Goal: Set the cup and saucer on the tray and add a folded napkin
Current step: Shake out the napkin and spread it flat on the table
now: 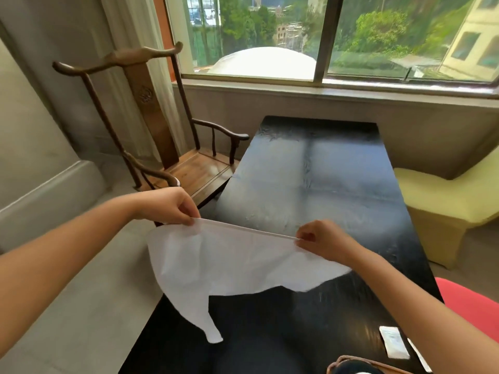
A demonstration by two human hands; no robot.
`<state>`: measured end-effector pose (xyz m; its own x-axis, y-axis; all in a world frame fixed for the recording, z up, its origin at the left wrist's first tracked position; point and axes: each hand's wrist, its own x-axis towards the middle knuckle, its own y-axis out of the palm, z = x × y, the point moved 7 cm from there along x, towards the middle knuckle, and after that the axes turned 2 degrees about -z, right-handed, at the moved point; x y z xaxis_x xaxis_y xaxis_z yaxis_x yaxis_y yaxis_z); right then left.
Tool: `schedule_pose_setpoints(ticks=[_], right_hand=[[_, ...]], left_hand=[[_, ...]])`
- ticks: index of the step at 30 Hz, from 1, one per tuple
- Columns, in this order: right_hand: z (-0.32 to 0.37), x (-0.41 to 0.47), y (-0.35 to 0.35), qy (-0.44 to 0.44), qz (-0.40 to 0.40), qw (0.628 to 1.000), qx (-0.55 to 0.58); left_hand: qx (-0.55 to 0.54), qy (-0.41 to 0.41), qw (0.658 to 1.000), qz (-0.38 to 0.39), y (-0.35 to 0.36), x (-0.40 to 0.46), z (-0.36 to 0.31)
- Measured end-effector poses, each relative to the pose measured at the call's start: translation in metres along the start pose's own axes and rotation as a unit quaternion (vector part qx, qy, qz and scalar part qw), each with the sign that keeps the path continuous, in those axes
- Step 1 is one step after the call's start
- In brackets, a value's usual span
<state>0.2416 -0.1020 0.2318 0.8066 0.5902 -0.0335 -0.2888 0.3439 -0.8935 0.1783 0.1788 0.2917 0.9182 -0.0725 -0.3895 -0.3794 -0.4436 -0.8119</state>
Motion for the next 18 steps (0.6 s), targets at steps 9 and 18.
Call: schedule_pose_setpoints(ticks=[9, 18], right_hand=[[0.017, 0.076, -0.097, 0.078, -0.215, 0.964, -0.137], [0.077, 0.039, -0.186, 0.020, -0.485, 0.836, -0.256]], left_hand=[[0.095, 0.090, 0.960, -0.249, -0.113, 0.057, 0.019], [0.076, 0.295, 0.814, -0.495, -0.170, 0.039, 0.000]])
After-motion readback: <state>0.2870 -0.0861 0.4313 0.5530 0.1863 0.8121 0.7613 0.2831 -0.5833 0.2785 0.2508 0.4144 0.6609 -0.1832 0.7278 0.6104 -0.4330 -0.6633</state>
